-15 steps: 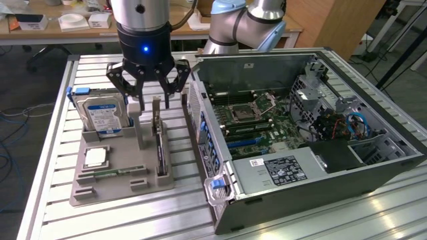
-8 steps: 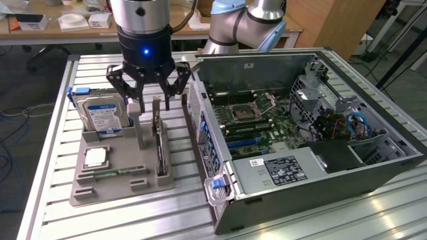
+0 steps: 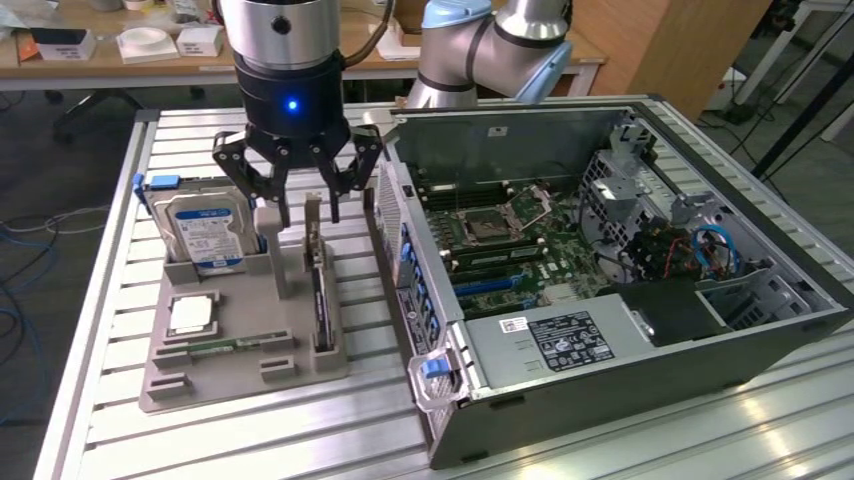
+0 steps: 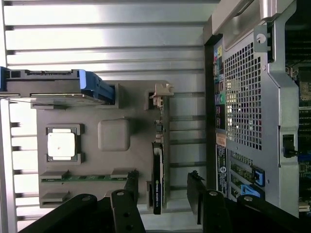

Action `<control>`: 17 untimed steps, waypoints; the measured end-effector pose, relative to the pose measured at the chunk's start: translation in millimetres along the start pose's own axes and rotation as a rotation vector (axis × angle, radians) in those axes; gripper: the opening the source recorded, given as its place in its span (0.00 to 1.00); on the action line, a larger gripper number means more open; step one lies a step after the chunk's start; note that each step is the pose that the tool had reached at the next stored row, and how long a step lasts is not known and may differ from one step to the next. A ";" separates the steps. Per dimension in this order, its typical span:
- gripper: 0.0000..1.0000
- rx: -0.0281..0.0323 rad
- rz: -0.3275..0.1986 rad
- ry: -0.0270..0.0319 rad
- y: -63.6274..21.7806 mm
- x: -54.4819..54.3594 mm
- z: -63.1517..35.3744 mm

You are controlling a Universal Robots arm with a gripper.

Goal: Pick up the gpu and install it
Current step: 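Pick up the gpu and move the gpu toward the slot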

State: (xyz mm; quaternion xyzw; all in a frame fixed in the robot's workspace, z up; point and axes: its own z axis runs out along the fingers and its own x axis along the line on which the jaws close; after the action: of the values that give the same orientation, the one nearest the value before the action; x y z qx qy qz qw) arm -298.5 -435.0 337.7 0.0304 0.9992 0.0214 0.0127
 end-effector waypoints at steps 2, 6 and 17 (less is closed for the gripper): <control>0.53 -0.0001 0.000 0.0000 -0.1 0.0 0.6; 0.53 0.0000 0.000 -0.0002 -0.2 0.1 3.3; 0.53 -0.0002 0.000 -0.0009 -0.5 0.3 12.7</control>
State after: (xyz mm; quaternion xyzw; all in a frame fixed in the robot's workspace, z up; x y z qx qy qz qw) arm -298.5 -435.0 325.0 0.0304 0.9992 0.0215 0.0131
